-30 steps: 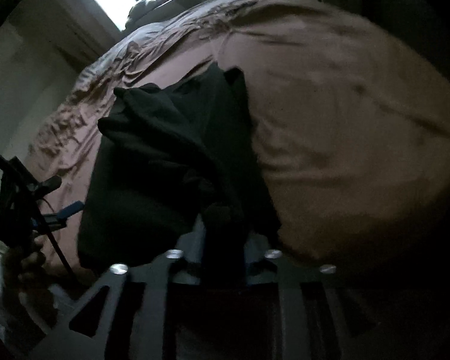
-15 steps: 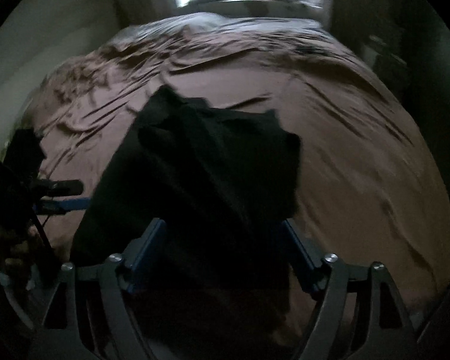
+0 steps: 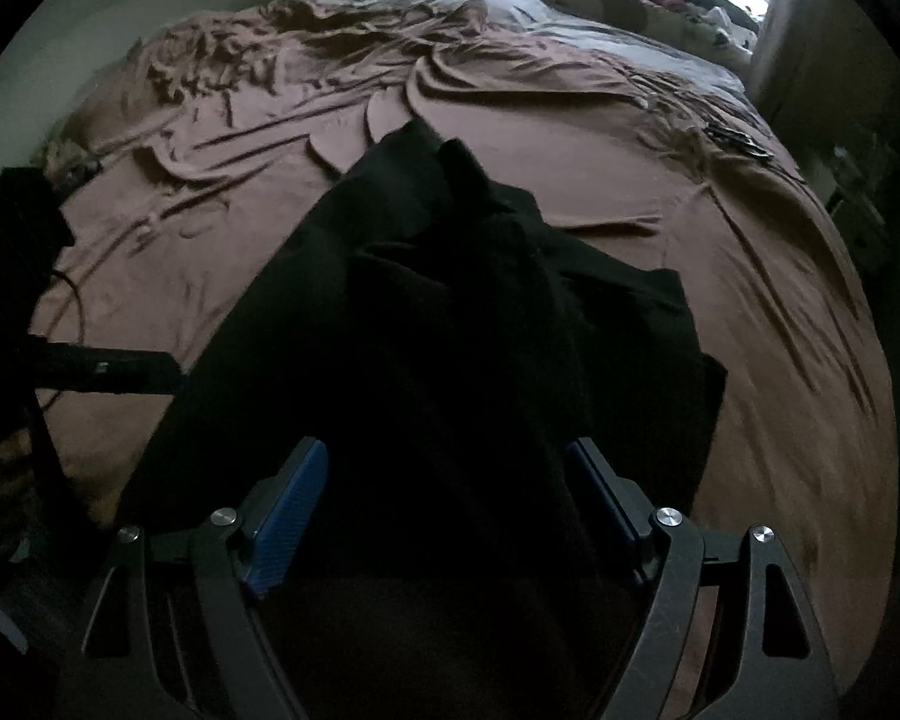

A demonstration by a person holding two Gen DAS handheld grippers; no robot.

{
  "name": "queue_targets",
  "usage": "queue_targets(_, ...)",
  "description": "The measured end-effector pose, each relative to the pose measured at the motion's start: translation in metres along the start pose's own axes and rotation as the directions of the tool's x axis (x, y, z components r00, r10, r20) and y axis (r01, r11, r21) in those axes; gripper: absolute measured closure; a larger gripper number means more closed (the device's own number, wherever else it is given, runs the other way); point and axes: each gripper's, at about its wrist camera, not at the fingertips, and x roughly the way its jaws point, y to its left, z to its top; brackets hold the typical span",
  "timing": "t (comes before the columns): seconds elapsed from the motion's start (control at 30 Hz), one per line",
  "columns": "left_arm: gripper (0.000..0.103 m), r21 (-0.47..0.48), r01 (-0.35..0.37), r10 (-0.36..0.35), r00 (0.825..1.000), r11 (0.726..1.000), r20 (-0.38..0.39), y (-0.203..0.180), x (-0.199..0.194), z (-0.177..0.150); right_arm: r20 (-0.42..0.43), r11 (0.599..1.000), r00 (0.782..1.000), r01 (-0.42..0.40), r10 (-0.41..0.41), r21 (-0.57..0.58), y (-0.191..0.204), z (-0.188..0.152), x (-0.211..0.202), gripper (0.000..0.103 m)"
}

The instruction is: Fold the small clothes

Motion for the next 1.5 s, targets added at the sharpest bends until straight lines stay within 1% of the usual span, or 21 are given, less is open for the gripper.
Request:
queue_targets(0.1,0.051,-0.002,-0.008,0.008,1.000,1.000,0.004,0.001,0.004,0.003,-0.025,1.000,1.000,-0.001,0.000,-0.026,0.005,0.007,0.018,0.023)
queue_targets(0.2,0.051,-0.008,-0.007,0.007,1.000,1.000,0.012,0.002,0.007,0.005,-0.036,0.998,0.999,0.030,-0.032,-0.047,0.009,0.016,0.033,0.023)
queue_targets(0.37,0.051,-0.002,-0.014,0.014,1.000,1.000,0.014,0.004,0.008,0.004,-0.017,0.996,0.997,0.070,-0.071,-0.055,0.010,0.029,0.048,0.023)
queue_targets(0.43,0.051,0.001,-0.018,0.018,1.000,1.000,0.013,0.004,0.010,0.004,-0.001,0.994,0.996,0.085,-0.085,-0.068,0.014,0.031,0.052,0.035)
queue_targets(0.47,0.051,0.006,-0.022,0.022,1.000,1.000,0.012,0.004,0.011,0.004,-0.002,0.994,0.996,0.086,-0.086,-0.074,0.014,0.032,0.055,0.057)
queue_targets(0.5,0.051,0.008,-0.024,0.024,1.000,1.000,0.012,0.003,0.011,0.004,-0.012,0.994,0.996,0.082,-0.083,-0.071,0.014,0.033,0.057,0.071)
queue_targets(0.53,0.051,0.009,-0.026,0.025,1.000,1.000,0.013,0.003,0.012,0.004,-0.014,0.995,0.997,0.080,-0.081,-0.059,0.011,0.033,0.059,0.076)
queue_targets(0.6,0.051,0.012,-0.027,0.027,1.000,1.000,0.016,0.002,0.012,0.004,-0.010,0.997,0.998,0.065,-0.066,-0.040,0.002,0.033,0.056,0.091)
queue_targets(0.7,0.051,0.012,-0.028,0.028,0.999,1.000,0.018,0.002,0.012,0.004,0.015,0.998,0.998,0.056,-0.056,-0.002,-0.012,0.034,0.047,0.093)
queue_targets(0.83,0.051,0.013,-0.033,0.033,0.999,0.999,0.022,0.004,0.014,0.005,0.037,0.995,0.996,0.082,-0.084,0.061,-0.037,0.031,0.037,0.094)
queue_targets(0.97,0.051,0.013,-0.036,0.036,0.999,0.999,0.018,0.005,0.015,0.005,0.038,0.981,0.994,0.099,-0.107,0.164,-0.071,0.026,0.035,0.094)
queue_targets(1.07,0.051,0.012,-0.037,0.036,0.999,0.999,0.013,0.005,0.017,0.005,-0.017,0.952,0.987,0.156,-0.157,0.262,-0.097,0.019,0.044,0.092)
queue_targets(1.1,0.051,0.012,-0.037,0.037,0.999,0.999,0.012,0.004,0.017,0.006,-0.037,0.943,0.988,0.156,-0.151,0.295,-0.105,0.015,0.047,0.091)
queue_targets(1.13,0.051,0.011,-0.037,0.037,0.999,0.999,0.011,0.004,0.017,0.006,-0.042,0.937,0.989,0.148,-0.142,0.315,-0.108,0.012,0.047,0.087)
queue_targets(1.17,0.051,0.012,-0.036,0.036,0.999,0.999,0.010,0.004,0.018,0.007,-0.044,0.931,0.989,0.146,-0.139,0.334,-0.111,0.007,0.046,0.079)
queue_targets(1.2,0.051,0.010,-0.036,0.036,0.999,0.999,0.008,0.004,0.018,0.007,-0.053,0.930,0.990,0.143,-0.133,0.338,-0.112,0.004,0.045,0.066)
queue_targets(1.23,0.051,0.005,-0.034,0.034,0.999,0.999,0.007,0.004,0.018,0.008,-0.051,0.928,0.990,0.138,-0.128,0.345,-0.112,0.001,0.044,0.059)
queue_targets(1.27,0.051,0.002,-0.032,0.032,0.999,0.999,0.006,0.004,0.018,0.008,-0.041,0.926,0.993,0.117,-0.109,0.359,-0.113,-0.002,0.041,0.047)
queue_targets(1.3,0.051,-0.004,-0.028,0.028,1.000,1.000,0.003,0.004,0.019,0.009,-0.030,0.924,0.995,0.095,-0.091,0.371,-0.113,-0.005,0.038,0.042)
queue_targets(1.4,0.050,-0.011,-0.021,0.021,1.000,1.000,0.001,0.005,0.019,0.009,-0.009,0.917,1.000,0.015,-0.013,0.398,-0.116,-0.015,0.032,0.042)
queue_targets(1.5,0.050,-0.013,-0.016,0.016,1.000,1.000,-0.007,0.004,0.019,0.008,0.014,0.910,0.996,-0.086,0.088,0.405,-0.119,-0.026,0.028,0.042)
